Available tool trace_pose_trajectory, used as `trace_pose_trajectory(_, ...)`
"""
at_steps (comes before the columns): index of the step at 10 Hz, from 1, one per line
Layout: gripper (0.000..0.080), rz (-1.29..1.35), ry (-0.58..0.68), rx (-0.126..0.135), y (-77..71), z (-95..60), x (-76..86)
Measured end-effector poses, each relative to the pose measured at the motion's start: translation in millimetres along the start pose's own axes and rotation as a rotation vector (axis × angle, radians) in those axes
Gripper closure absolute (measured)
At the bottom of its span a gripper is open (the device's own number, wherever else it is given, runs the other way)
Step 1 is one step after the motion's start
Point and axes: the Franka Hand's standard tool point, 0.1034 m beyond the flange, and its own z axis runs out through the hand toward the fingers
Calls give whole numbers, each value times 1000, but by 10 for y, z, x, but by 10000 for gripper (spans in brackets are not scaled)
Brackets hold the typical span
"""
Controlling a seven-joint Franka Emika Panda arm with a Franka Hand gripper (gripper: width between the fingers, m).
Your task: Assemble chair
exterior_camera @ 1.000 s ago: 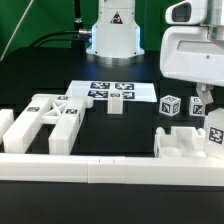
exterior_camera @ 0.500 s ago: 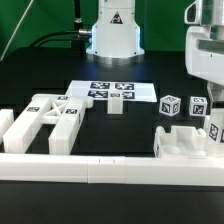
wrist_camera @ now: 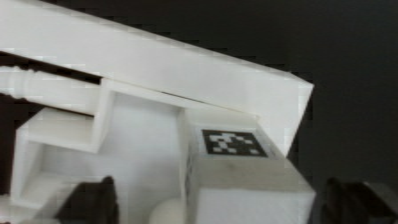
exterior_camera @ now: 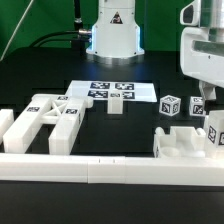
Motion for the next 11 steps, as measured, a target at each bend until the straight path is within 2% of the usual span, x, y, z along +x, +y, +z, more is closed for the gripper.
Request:
trace_pose_trajectory(1, 166, -101, 0, -1, 2, 4, -1)
trace_pose_trajectory(2, 155, -165, 0, -1, 4, 7, -5)
trace_pose_trajectory(7, 151, -574, 2, 1, -5, -1, 16)
trace_pose_trajectory(9, 151, -797, 12, 7, -7, -5, 127)
trace_pose_trajectory(11, 151, -909, 13, 7, -12, -2, 127)
